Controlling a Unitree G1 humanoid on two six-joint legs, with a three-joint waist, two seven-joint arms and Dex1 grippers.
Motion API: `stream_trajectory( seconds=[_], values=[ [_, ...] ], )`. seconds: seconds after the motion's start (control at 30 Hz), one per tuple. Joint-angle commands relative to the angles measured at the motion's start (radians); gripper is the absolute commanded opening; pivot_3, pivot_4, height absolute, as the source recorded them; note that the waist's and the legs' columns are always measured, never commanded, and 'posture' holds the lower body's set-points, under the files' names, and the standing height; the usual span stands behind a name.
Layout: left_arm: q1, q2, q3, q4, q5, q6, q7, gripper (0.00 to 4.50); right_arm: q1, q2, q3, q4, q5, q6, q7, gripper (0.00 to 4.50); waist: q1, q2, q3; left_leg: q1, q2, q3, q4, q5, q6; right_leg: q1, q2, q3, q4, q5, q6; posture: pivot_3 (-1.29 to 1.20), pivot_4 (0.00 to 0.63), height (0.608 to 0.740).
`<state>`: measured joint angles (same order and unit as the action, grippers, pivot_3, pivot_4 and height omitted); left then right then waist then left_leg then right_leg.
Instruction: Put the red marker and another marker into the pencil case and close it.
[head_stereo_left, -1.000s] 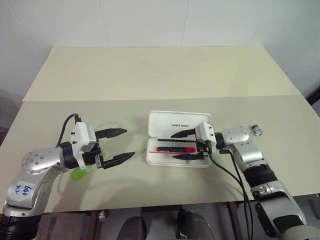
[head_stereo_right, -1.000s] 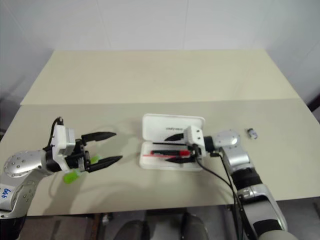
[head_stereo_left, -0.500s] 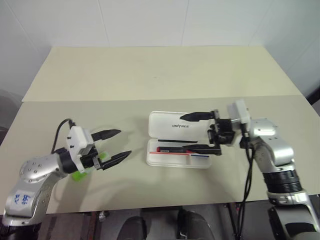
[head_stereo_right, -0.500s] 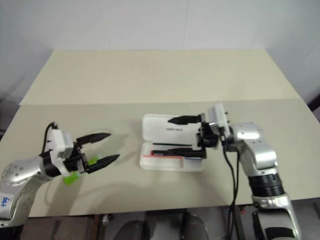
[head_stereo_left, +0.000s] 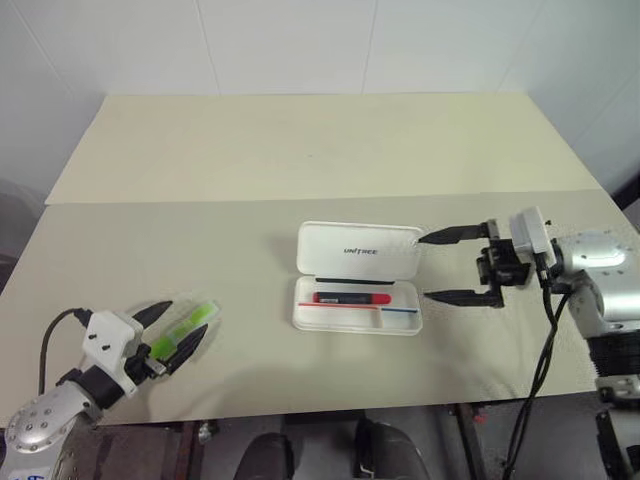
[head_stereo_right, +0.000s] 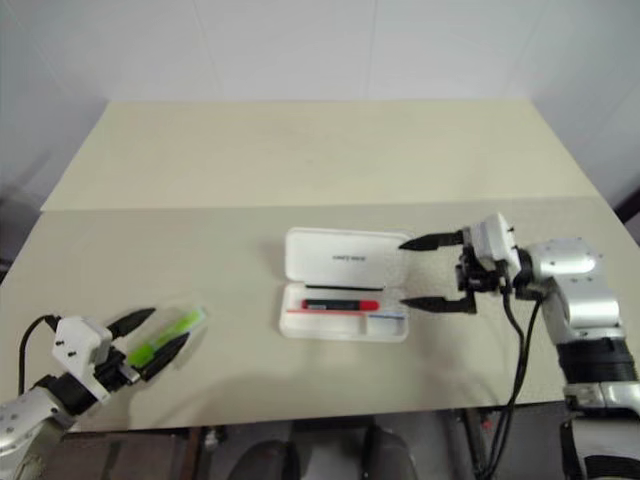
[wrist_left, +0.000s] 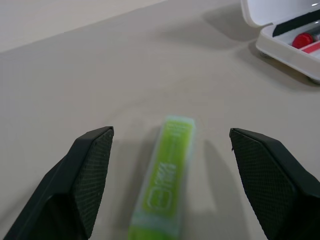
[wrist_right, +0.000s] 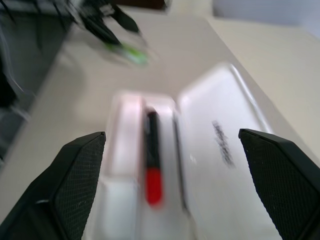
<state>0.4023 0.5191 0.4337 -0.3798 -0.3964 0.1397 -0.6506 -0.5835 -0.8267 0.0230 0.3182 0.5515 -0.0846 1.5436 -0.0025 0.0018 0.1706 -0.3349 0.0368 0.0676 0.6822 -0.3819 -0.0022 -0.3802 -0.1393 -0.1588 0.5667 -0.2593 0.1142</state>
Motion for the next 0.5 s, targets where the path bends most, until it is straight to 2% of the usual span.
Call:
stream_trajectory(
  seconds=[0.03,0.2,0.3,0.5],
  values=[
    [0.056,-0.01,0.055,0.014,-0.005,-0.065,-0.025,3.96,-0.046,-0.019,0.003,0.039,0.003,-0.048,0.071,4.49,-0.002,0.0,0.0,0.0,0.0,0.0,0.0,0.0,0.0,0.0,0.0,0.0,0.0,0.0,0.0,0.0,0.15,0.74],
    [0.09,-0.014,0.067,0.095,-0.016,-0.14,-0.084,3.96,-0.067,-0.003,0.0,0.062,-0.024,-0.084,0.071,4.49,0.001,0.0,0.0,-0.001,0.001,0.001,0.0,0.0,0.0,-0.002,0.001,-0.001,0.0,-0.001,-0.001,0.0,0.15,0.74],
    [0.084,0.011,0.079,0.182,-0.021,-0.178,-0.135,3.96,-0.045,-0.03,0.003,0.052,-0.027,-0.102,0.071,4.49,0.004,0.0,0.0,-0.001,0.001,0.002,0.0,0.0,0.0,-0.002,0.0,-0.001,0.001,-0.001,-0.001,0.0,0.15,0.74],
    [0.017,0.067,0.081,0.375,-0.011,-0.25,-0.223,3.96,-0.001,-0.06,-0.003,0.031,-0.028,-0.1,0.071,4.49,0.002,0.0,0.0,-0.001,0.001,0.001,0.0,-0.001,0.001,-0.003,0.0,-0.001,0.002,-0.001,-0.001,0.0,0.15,0.74]
  ],
)
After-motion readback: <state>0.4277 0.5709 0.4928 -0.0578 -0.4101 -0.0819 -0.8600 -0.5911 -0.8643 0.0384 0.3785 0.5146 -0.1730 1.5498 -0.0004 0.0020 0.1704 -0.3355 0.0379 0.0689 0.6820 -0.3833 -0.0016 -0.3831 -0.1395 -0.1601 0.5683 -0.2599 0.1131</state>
